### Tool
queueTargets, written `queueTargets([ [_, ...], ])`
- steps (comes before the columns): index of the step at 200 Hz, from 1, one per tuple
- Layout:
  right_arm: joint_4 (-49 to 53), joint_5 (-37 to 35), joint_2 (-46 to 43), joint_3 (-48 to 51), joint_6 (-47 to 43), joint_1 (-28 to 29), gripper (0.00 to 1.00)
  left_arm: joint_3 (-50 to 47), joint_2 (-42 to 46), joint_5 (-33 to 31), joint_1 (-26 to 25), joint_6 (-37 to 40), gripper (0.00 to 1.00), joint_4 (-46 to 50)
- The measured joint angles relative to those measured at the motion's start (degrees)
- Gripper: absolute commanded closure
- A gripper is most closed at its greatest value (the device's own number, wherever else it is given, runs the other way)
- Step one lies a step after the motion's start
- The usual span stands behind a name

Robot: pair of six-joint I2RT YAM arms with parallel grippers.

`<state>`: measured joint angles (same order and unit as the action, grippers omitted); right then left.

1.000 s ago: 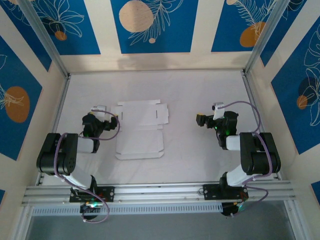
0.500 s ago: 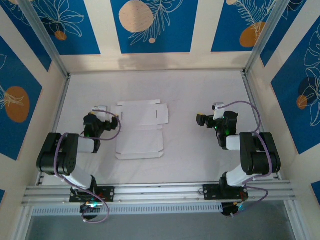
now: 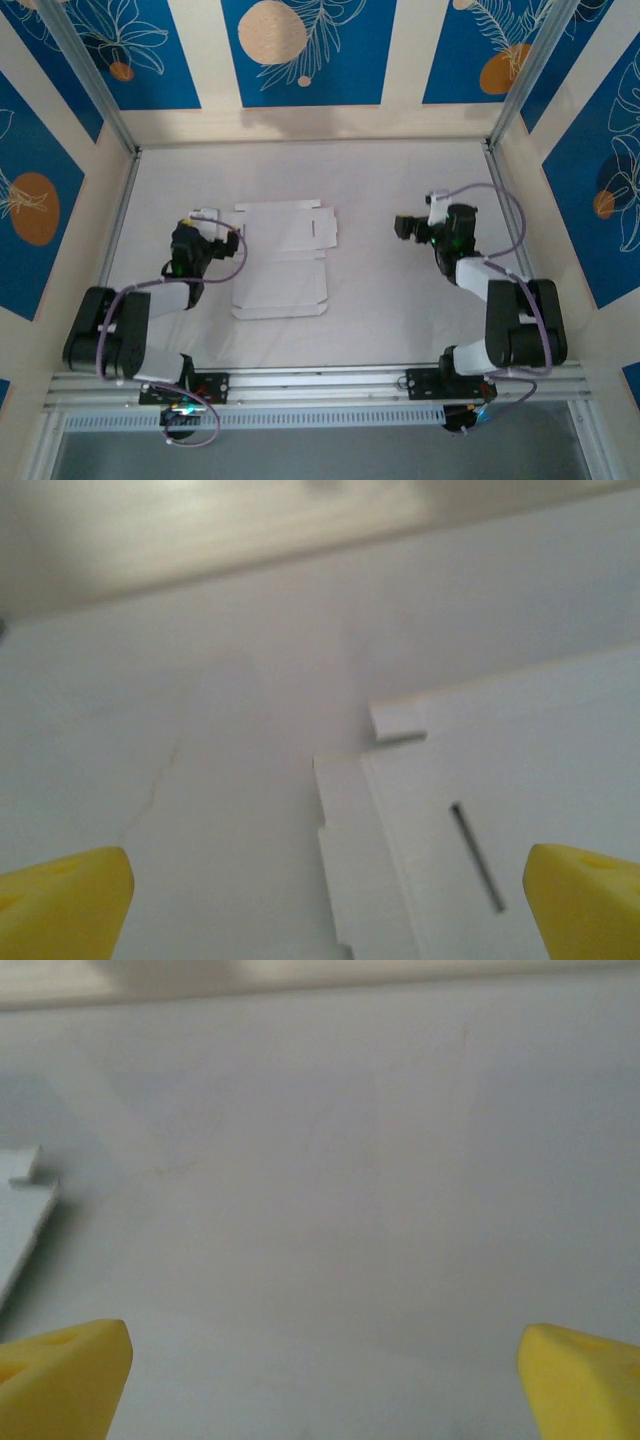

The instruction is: Fold the paper box

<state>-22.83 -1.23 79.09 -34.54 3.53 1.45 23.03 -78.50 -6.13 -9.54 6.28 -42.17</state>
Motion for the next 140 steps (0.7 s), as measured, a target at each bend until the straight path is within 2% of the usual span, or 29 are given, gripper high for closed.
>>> queueTargets([
  [18, 5.05, -3.39, -6.97, -4.74, -0.83, 6.82, 0.01, 1.79, 6.21, -3.17, -5.01, 1.75, 0.0, 2.12],
  [32, 9.77, -5.25, -12.83, -7.67, -1.73, 14.1, 0.01, 6.03, 11.3, -6.25, -10.29, 1.29, 0.0, 8.2],
  [54, 20.22, -7.72, -18.08, -15.37, -2.49, 24.76, 0.01, 17.88, 17.64, -9.6, -17.33, -3.45, 0.0, 22.97],
  [71, 29.88, -10.21, -19.21, -24.3, 0.9, 28.89, 0.01, 28.46, 20.81, -11.93, -20.59, -8.76, 0.0, 36.44],
  [90, 41.88, -12.44, -19.21, -35.67, 11.21, 28.5, 0.01, 40.81, 22.03, -13.92, -21.18, -15.19, 0.0, 53.0],
  [105, 44.83, -11.26, -20.5, -39.08, 16.83, 25.4, 0.01, 47.04, 22.6, -16.0, -21.18, -18.91, 0.0, 62.73],
  [125, 43.95, -2.47, -23.67, -34.97, 22.88, 17.18, 0.01, 45.83, 25.46, -16.39, -20.65, -23.15, 0.0, 69.53],
  [140, 46.12, 2.27, -21.64, -34.73, 25.31, 13.18, 0.01, 43.12, 26.29, -13.88, -19.85, -25.86, 0.0, 73.92],
])
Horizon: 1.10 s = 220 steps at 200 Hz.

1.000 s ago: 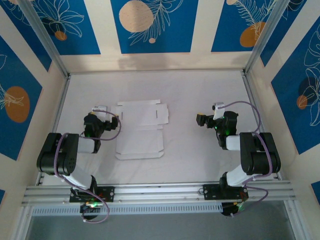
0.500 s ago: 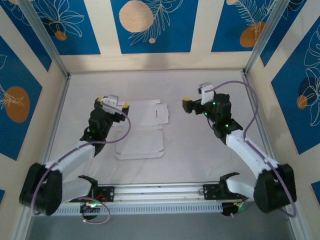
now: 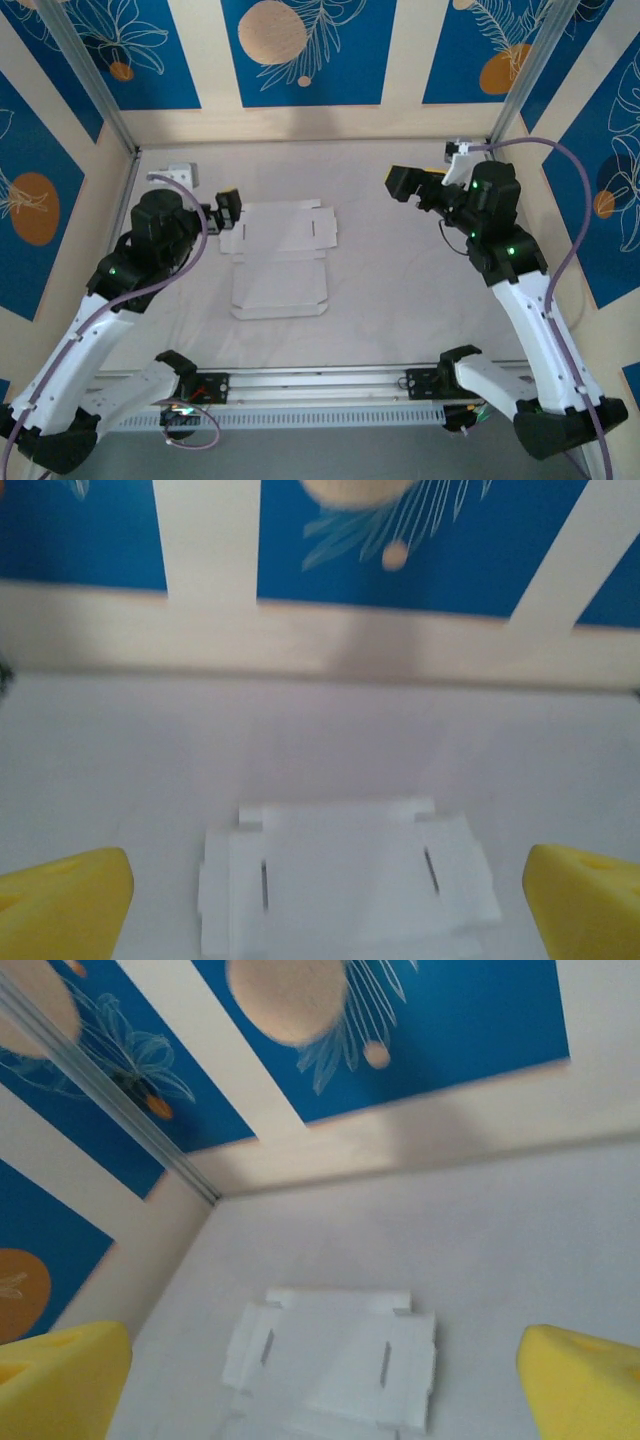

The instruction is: Fold the paper box

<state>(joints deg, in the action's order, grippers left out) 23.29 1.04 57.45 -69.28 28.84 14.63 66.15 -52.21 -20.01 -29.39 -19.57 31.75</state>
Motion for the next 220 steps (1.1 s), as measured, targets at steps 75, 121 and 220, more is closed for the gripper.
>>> queueTargets([
  [75, 5.31, 6.47, 35.63, -5.51, -8.02, 5.22, 0.27, -9.77, -17.09, 20.7, 1.7, -7.67, 0.0, 3.43],
  [121, 7.69, 21.7, 57.05, -20.96, -11.87, 2.64, 0.51, -13.94, -20.46, 30.93, 3.8, -14.8, 0.08, -4.92],
  [220, 22.34, 23.3, 74.66, -38.53, -16.9, 2.27, 0.55, -18.62, -28.33, 33.62, 4.07, -22.25, 0.14, -12.02],
])
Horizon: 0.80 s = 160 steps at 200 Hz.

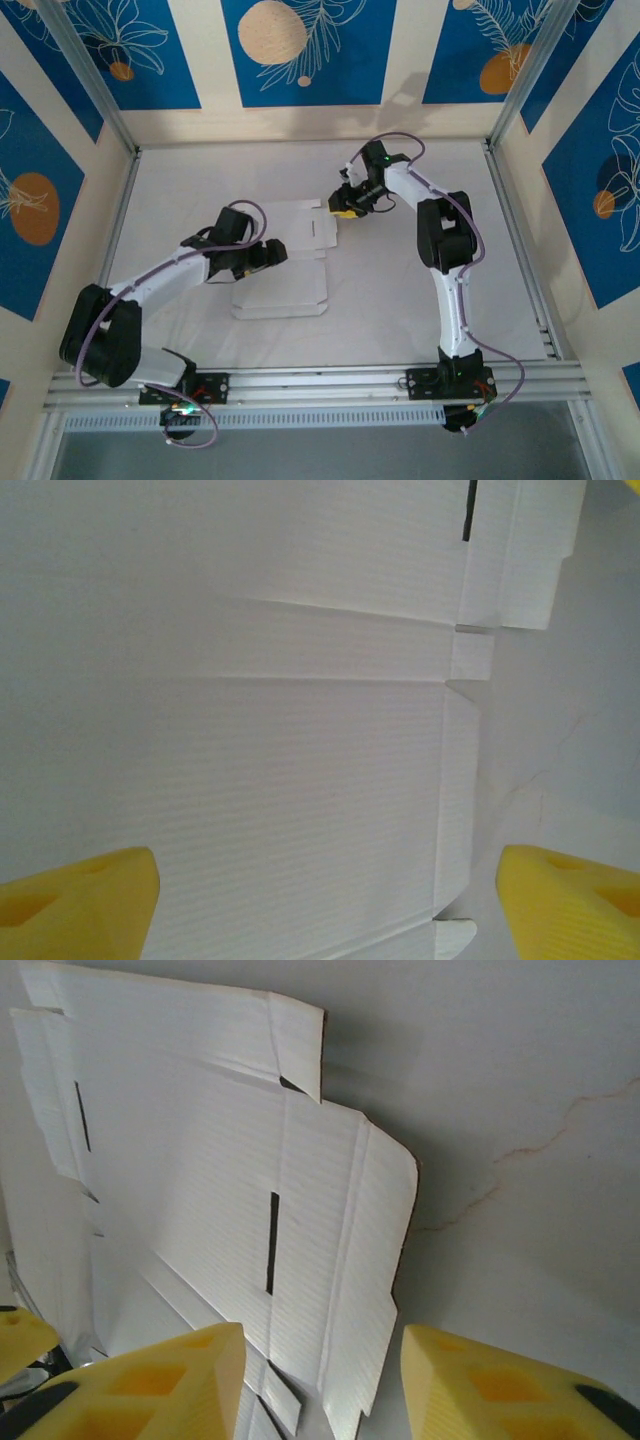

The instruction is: Fold the paper box

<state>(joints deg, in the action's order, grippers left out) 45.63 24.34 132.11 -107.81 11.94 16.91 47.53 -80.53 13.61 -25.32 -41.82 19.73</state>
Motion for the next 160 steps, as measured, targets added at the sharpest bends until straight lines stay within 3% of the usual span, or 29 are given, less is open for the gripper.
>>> queueTargets([
  [76, 3.76, -2.29, 4.44, -4.55, -0.83, 2.51, 0.59, 0.02, -2.95, 0.98, 0.0, -0.28, 0.15, -0.92],
  [90, 4.09, -2.82, 5.14, -4.74, -1.05, 2.97, 0.65, 0.11, -2.91, 1.01, 0.0, -0.07, 0.15, -0.68],
  [110, 4.9, -3.39, 6.1, -5.73, -1.2, 3.48, 0.82, 1.51, -2.6, 0.98, 0.0, 0.98, 0.14, 1.16],
  [141, 3.93, -3.89, 5.99, -5.35, -0.79, 3.34, 0.88, 6.69, 0.37, -0.17, 0.09, 5.49, 0.12, 4.7],
  [160, 0.26, -3.76, 3.23, -0.11, -0.7, 2.89, 0.93, 9.79, 3.45, -2.36, 0.13, 8.87, 0.13, 5.6],
])
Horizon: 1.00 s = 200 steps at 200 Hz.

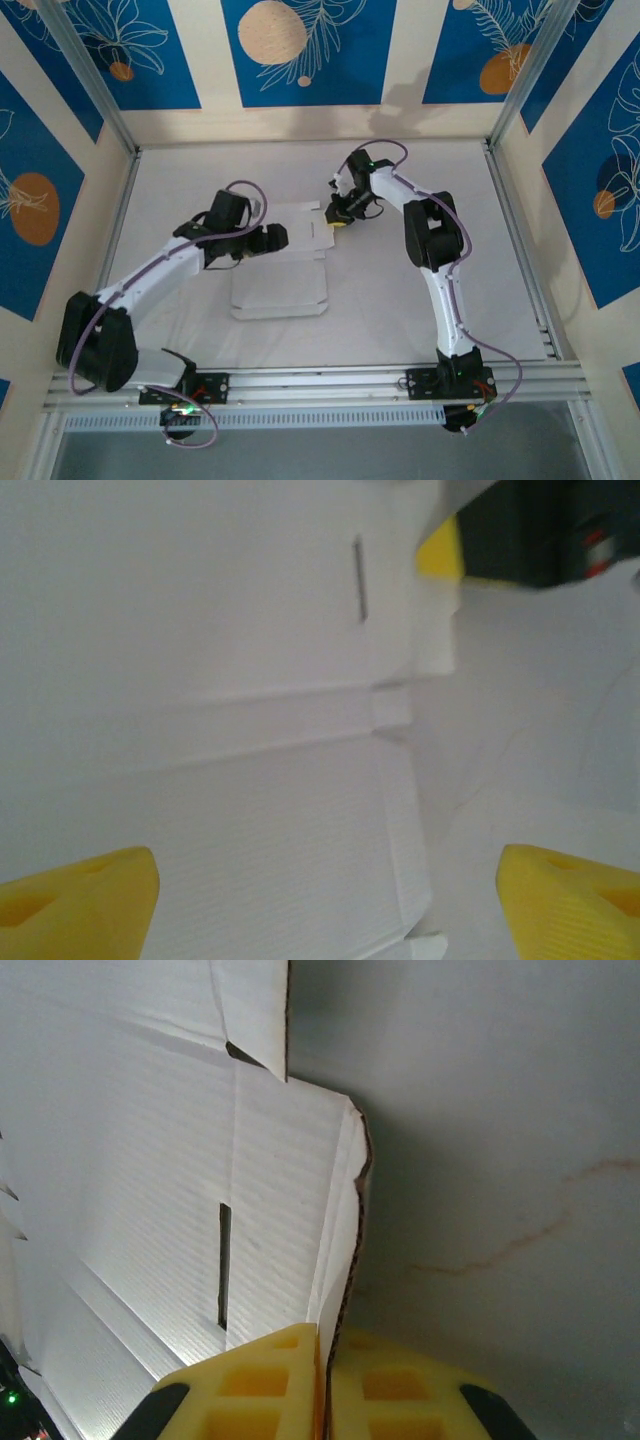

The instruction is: Fold the paper box

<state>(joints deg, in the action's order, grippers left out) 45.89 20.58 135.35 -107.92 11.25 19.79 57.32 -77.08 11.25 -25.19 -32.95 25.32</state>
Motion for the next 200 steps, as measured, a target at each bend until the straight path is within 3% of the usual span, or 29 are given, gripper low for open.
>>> queueTargets([
  [35, -14.8, -0.92, -16.24, 21.31, -1.07, -1.7, 0.96, 1.68, 6.34, -4.46, 0.07, 6.45, 0.15, -1.73],
  [67, -33.38, -0.63, -34.58, 40.09, -7.43, -2.25, 0.99, -2.56, 11.39, -6.47, 0.09, 16.13, 0.19, -10.82],
  [91, -37.97, 1.4, -39.76, 42.01, -11.8, -2.6, 0.99, -3.8, 12.63, -7.72, 0.96, 26.99, 0.2, -14.45],
  [109, -39.23, 2.62, -41.55, 42.32, -14.19, -3.41, 0.99, -3.82, 12.2, -6.25, 4.85, 32.09, 0.22, -17.51],
  [142, -40.54, 3.74, -46.31, 47.01, -16.46, -4.87, 1.0, -6.54, 9.46, 0.98, 14.12, 32.26, 0.21, -26.4],
  [179, -40.72, 5.33, -48.87, 49.59, -16.72, -7.02, 1.0, -11.76, 8.72, 8.31, 15.45, 32.46, 0.19, -33.83],
  [200, -40.94, 6.47, -49.33, 50.25, -16.11, -8.66, 1.0, -15.56, 8.72, 9.31, 15.85, 32.3, 0.17, -38.93],
])
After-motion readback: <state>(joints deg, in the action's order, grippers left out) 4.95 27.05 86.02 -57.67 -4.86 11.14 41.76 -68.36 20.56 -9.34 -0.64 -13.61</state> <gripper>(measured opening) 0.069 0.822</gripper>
